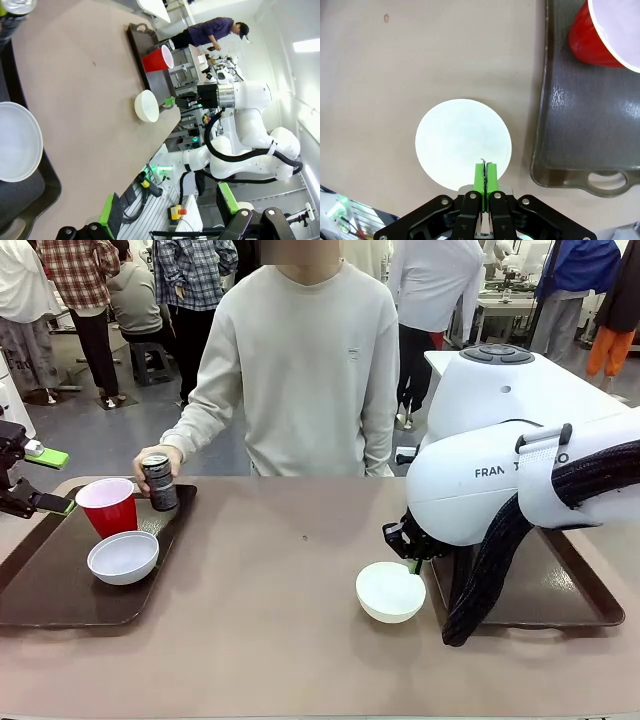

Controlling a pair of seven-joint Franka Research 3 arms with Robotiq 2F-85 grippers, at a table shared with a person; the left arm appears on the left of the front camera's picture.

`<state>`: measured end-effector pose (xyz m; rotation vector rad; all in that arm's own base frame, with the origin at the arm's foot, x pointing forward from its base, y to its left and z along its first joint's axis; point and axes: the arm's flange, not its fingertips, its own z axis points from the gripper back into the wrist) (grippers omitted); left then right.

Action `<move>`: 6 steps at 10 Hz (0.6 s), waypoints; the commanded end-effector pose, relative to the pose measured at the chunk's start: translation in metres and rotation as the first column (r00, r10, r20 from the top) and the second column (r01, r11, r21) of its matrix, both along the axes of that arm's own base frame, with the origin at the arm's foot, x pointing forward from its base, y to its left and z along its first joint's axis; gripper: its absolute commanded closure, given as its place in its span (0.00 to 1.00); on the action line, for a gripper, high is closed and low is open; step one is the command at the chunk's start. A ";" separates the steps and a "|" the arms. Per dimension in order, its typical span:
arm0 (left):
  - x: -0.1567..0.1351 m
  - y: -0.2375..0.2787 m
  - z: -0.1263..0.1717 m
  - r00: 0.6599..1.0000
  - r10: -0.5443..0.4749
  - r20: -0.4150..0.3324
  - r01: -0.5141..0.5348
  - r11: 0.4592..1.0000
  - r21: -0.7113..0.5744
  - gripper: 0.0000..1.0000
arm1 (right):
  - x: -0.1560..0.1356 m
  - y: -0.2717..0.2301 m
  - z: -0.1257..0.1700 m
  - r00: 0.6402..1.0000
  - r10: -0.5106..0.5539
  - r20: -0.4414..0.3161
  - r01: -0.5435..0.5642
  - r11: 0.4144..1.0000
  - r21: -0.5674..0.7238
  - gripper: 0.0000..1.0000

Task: Prepare tableware on both trays.
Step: Pick up a Picnic Bowl from the table and place it on a Handle tray.

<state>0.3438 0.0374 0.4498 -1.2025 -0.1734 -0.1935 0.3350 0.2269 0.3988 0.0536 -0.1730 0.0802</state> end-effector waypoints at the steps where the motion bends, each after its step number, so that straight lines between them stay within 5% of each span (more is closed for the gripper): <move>1: 0.002 0.000 0.002 1.000 -0.005 0.002 0.005 1.000 -0.005 0.00 | 0.001 0.000 -0.007 0.998 -0.007 0.054 0.007 1.000 -0.003 0.90; 4: 0.002 0.000 0.002 1.000 -0.005 0.002 0.005 1.000 -0.005 0.00 | 0.000 -0.003 -0.016 0.998 -0.014 0.069 0.017 0.999 -0.036 0.65; 5: 0.002 0.000 0.002 1.000 -0.005 0.002 0.005 1.000 -0.005 0.00 | 0.000 -0.005 -0.020 0.998 -0.021 0.059 0.024 0.999 -0.044 0.70; 6: 0.002 0.000 0.002 1.000 -0.005 0.002 0.005 1.000 -0.005 0.00 | 0.002 -0.007 -0.024 0.998 -0.034 0.053 0.037 0.997 -0.062 0.45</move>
